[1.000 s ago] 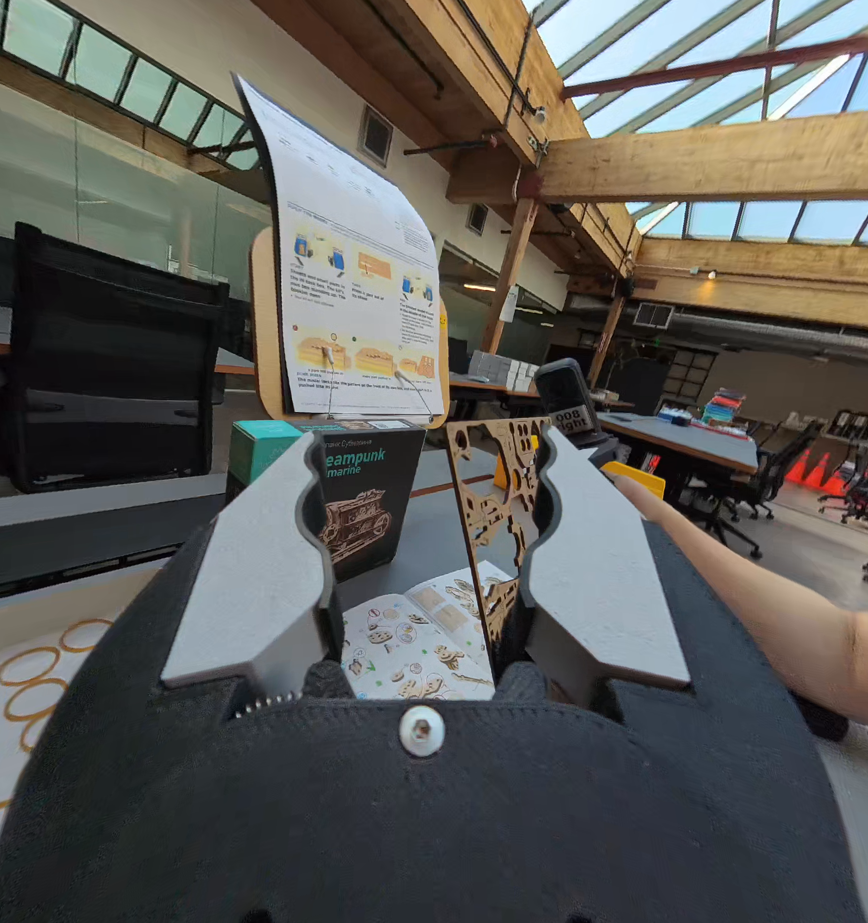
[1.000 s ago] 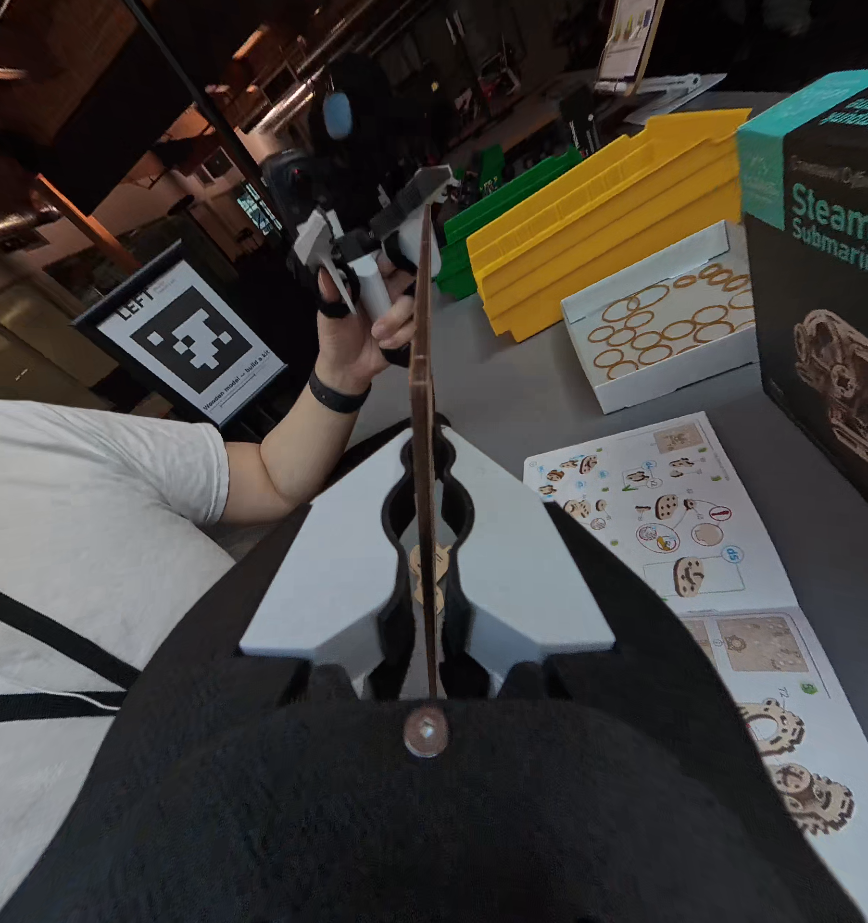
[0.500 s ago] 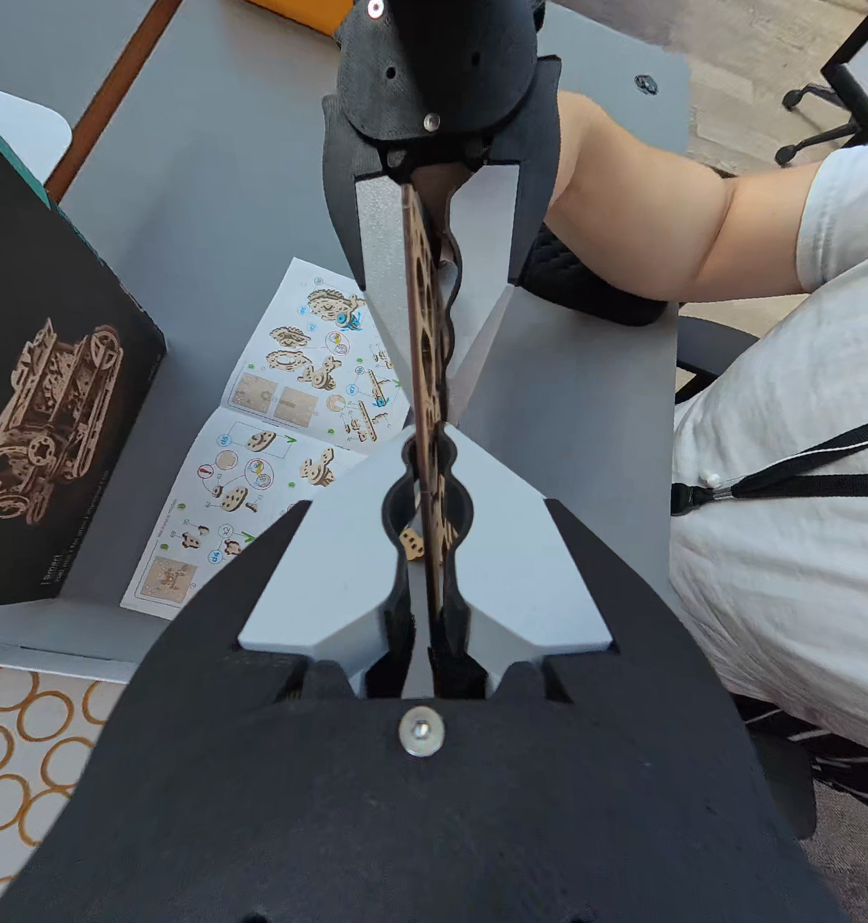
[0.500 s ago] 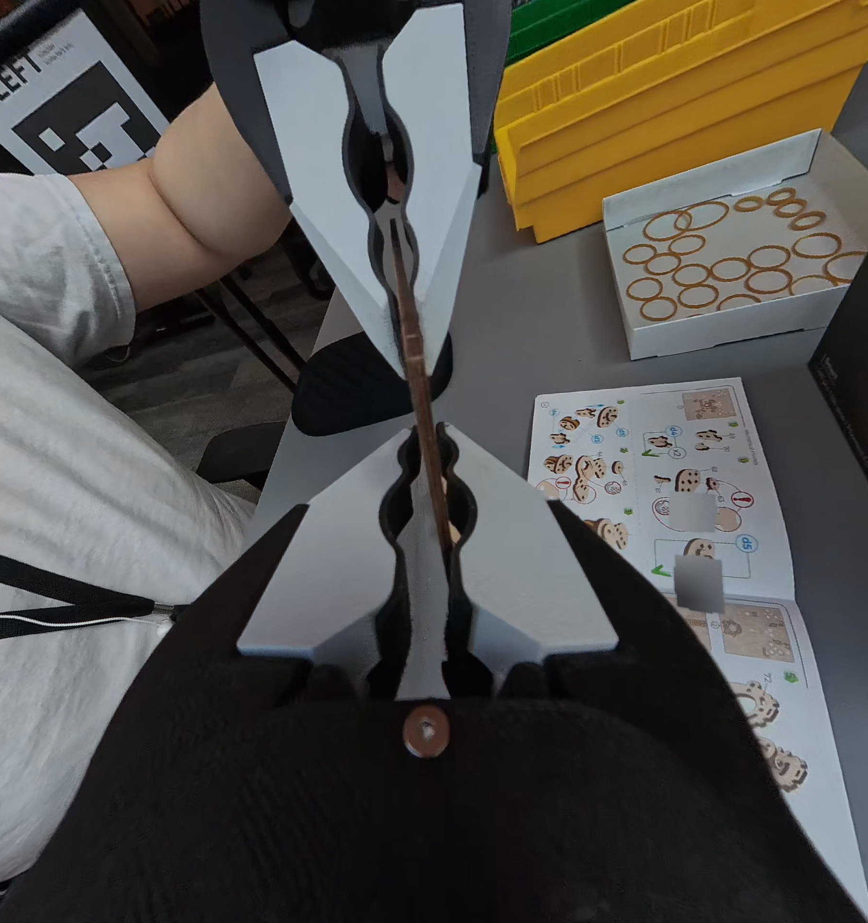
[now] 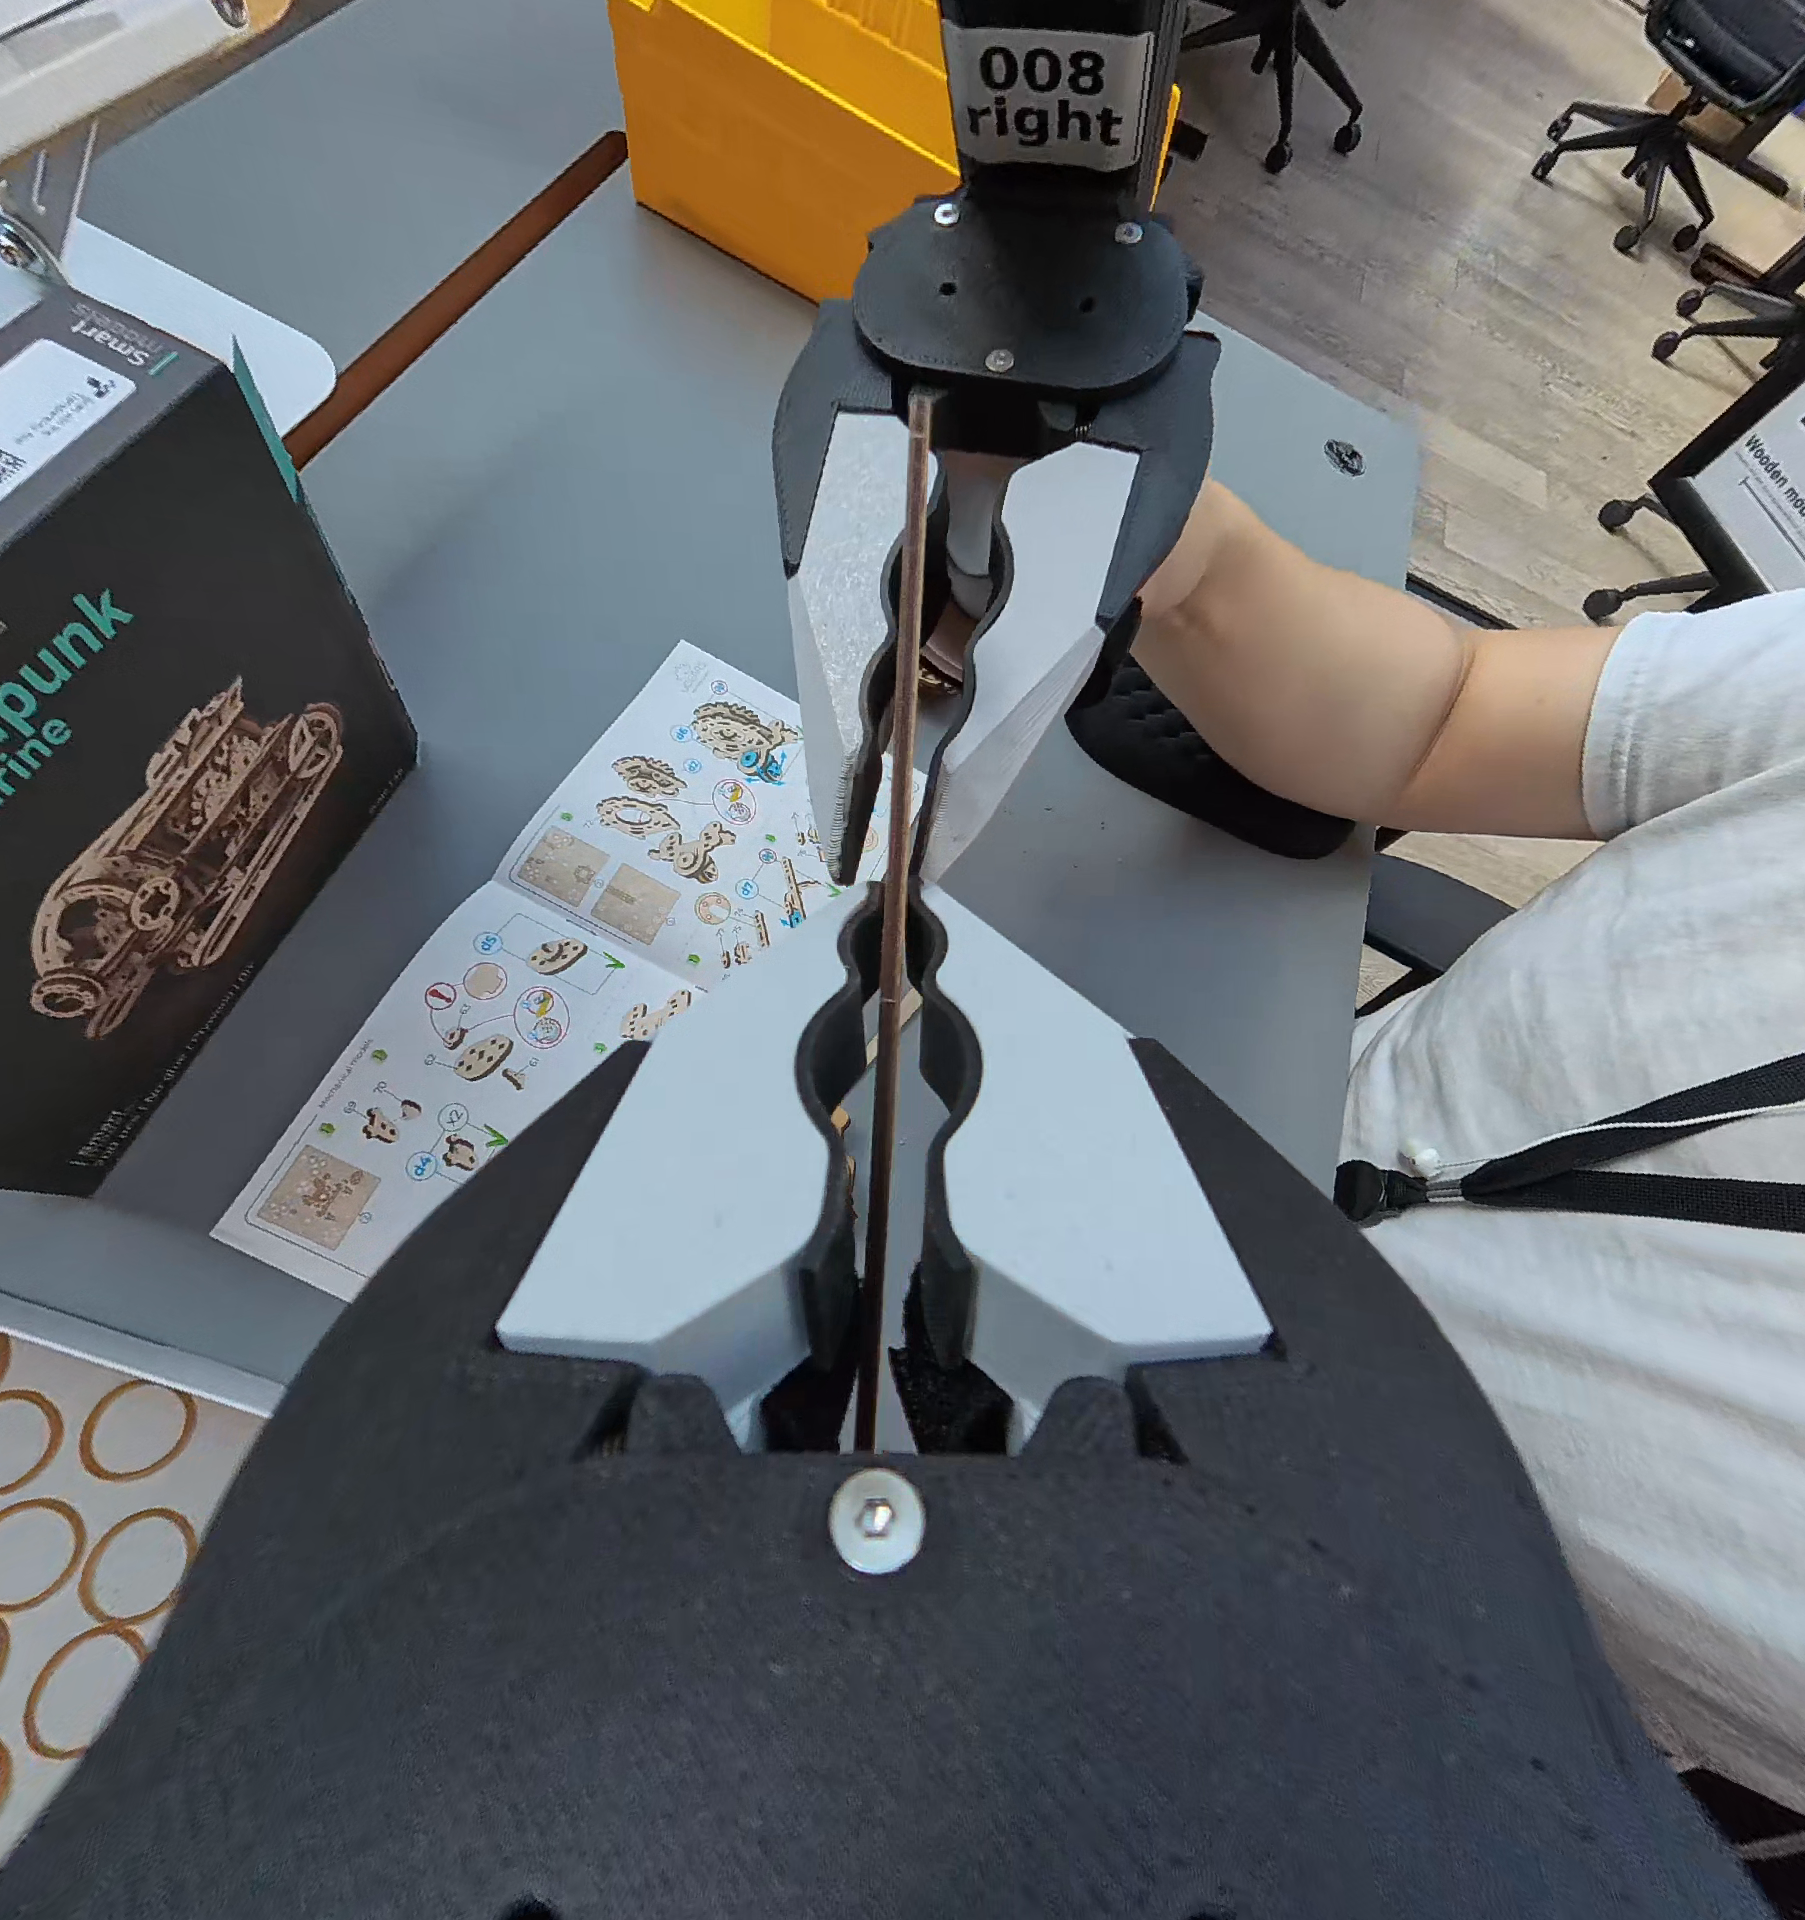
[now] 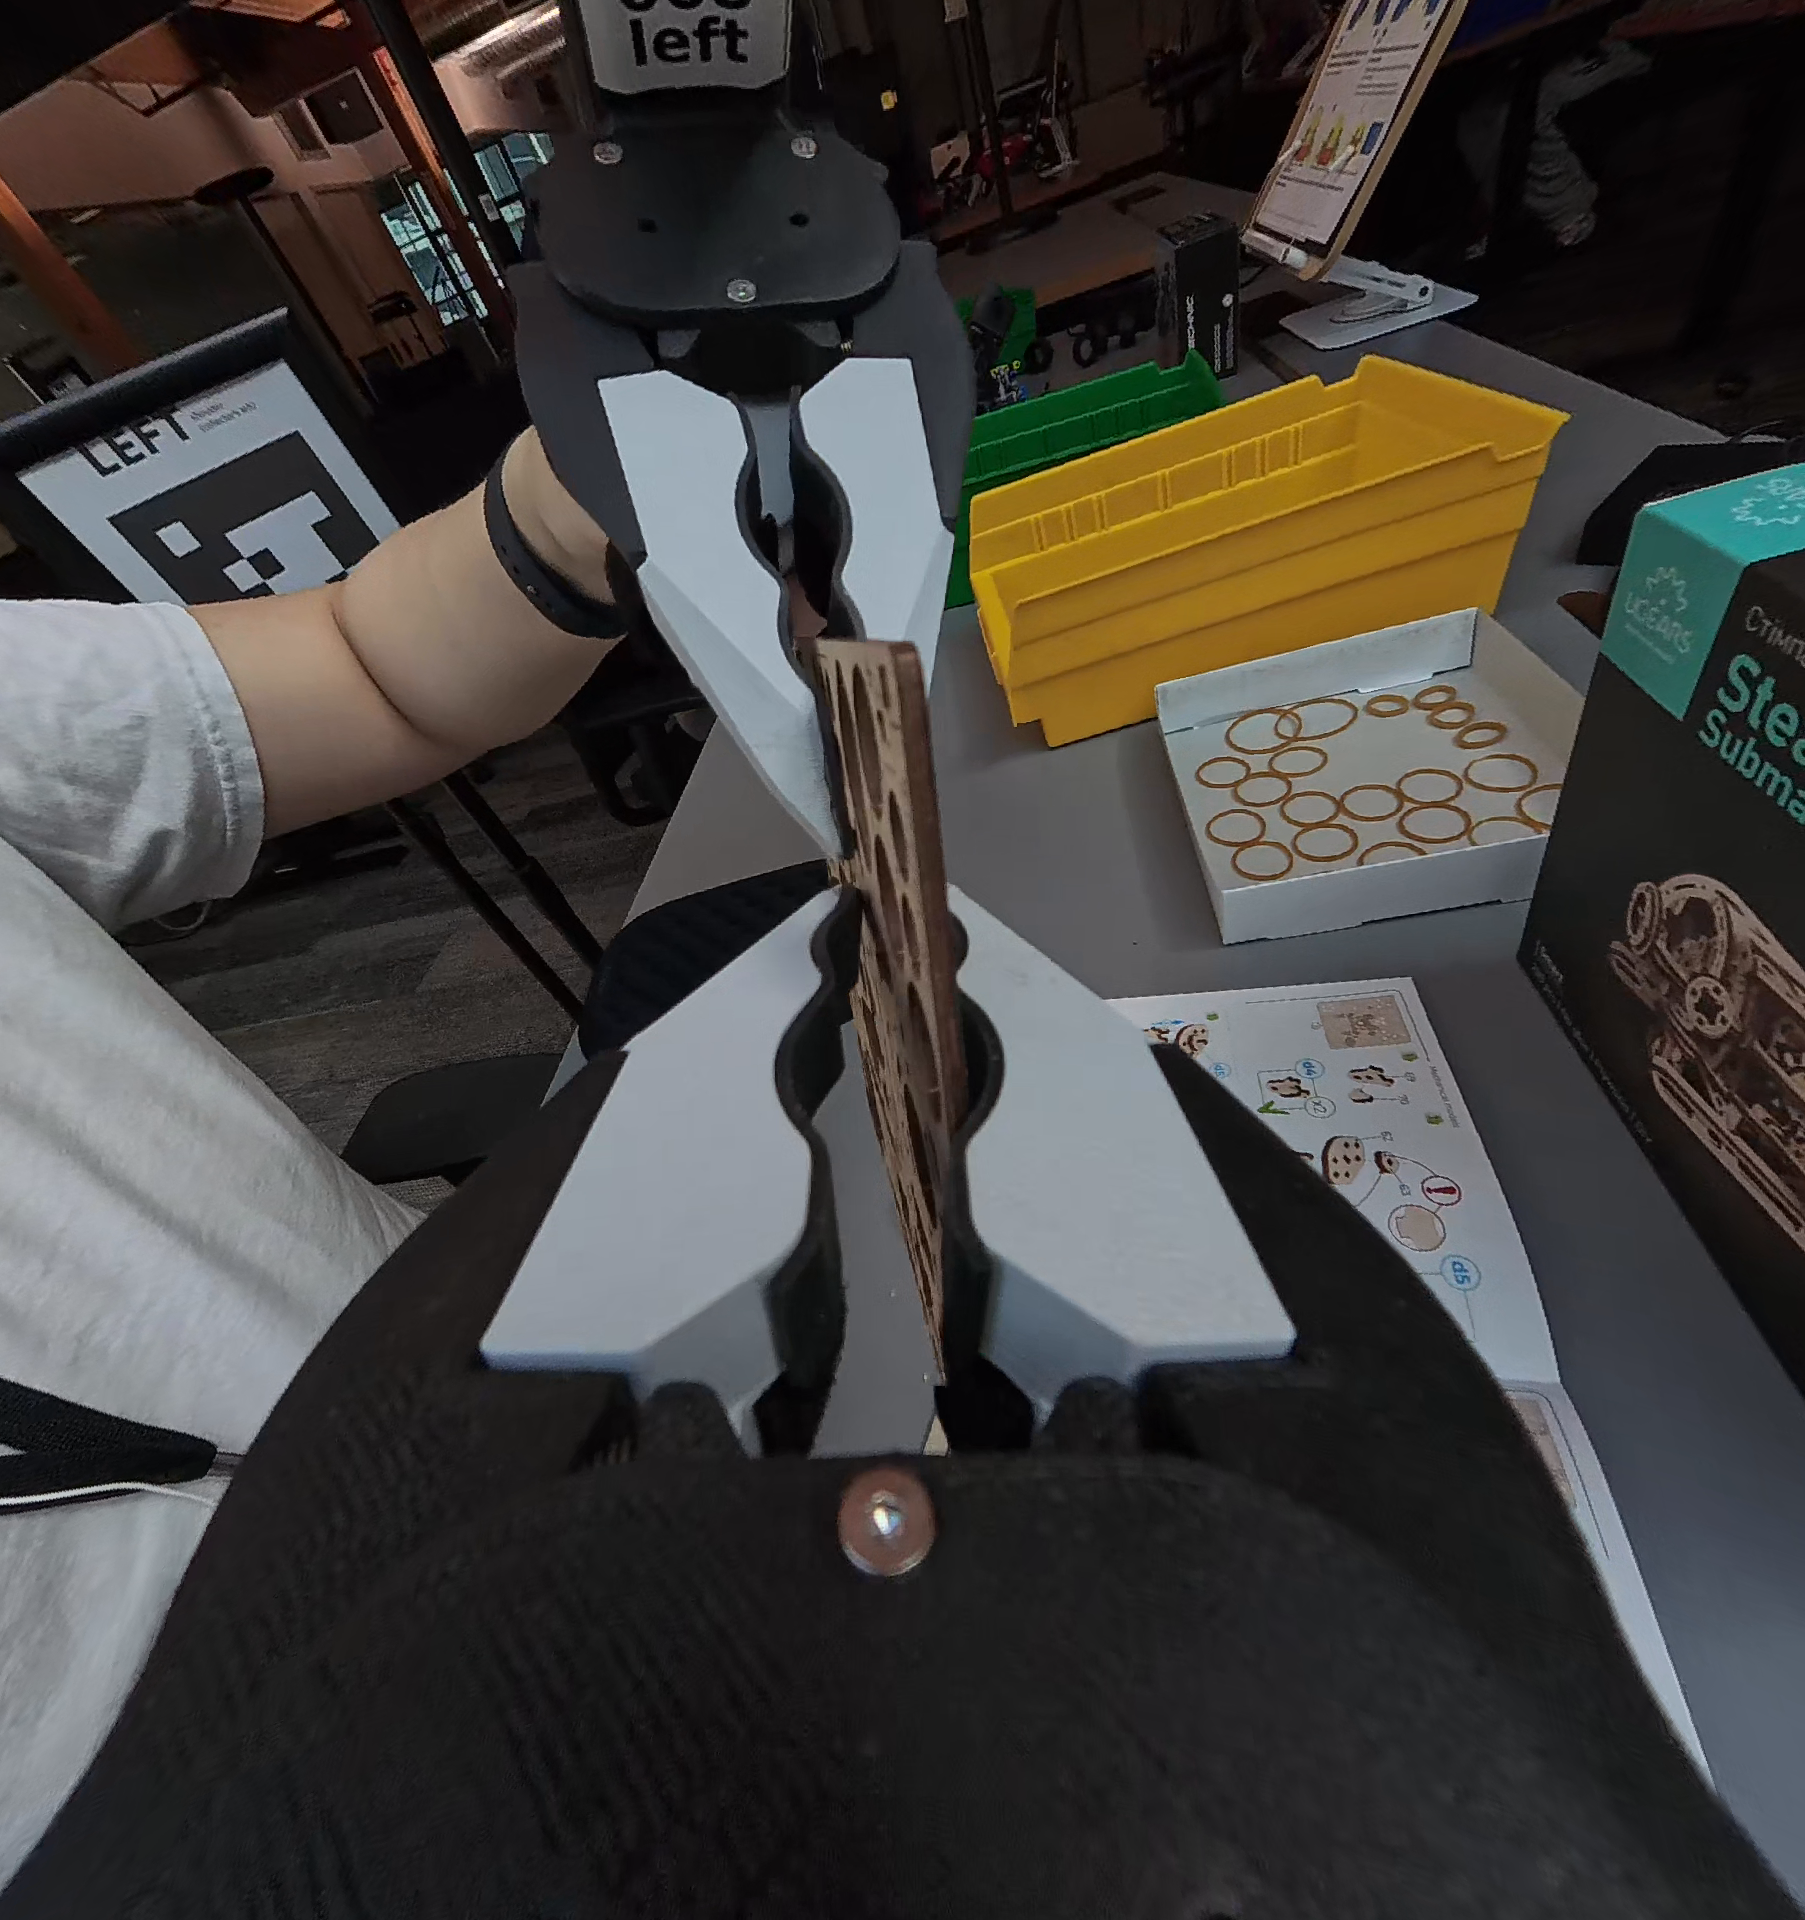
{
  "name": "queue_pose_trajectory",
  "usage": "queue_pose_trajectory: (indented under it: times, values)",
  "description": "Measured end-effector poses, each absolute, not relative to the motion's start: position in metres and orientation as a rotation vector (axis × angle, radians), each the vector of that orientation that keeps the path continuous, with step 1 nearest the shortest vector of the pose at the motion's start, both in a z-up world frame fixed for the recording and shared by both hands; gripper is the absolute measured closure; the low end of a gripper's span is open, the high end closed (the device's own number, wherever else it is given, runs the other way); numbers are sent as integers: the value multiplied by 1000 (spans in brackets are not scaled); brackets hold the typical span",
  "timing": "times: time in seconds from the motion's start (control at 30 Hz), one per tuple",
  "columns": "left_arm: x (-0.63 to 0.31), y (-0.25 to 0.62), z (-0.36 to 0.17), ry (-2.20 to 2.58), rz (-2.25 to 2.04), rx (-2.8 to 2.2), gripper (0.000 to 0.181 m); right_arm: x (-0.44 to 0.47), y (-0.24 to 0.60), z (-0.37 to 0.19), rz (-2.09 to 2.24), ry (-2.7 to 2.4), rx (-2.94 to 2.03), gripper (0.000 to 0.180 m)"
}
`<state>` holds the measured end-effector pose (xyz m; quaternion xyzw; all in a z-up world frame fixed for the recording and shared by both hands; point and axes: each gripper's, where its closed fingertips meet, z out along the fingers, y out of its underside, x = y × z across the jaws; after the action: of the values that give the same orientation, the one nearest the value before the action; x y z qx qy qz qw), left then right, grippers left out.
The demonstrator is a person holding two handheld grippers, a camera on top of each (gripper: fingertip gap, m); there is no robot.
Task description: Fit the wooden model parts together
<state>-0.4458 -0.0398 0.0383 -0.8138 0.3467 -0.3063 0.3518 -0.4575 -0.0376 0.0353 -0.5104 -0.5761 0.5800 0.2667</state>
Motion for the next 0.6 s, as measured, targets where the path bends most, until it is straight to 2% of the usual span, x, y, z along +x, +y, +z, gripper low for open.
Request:
queue_pose_trajectory:
  times: [0.07, 0.3, 0.6]
  values:
    - [-444, -40, 40, 889, -798, -2113, 180, -457, -37, 35, 1541, -1565, -1378, 165]
    - [-442, -39, 45, 907, -711, -2125, 180, -454, -38, 41, 1568, -1554, -1359, 173]
    - [-449, -38, 41, 860, -646, -2119, 179, -460, -37, 35, 1461, -1548, -1431, 174]
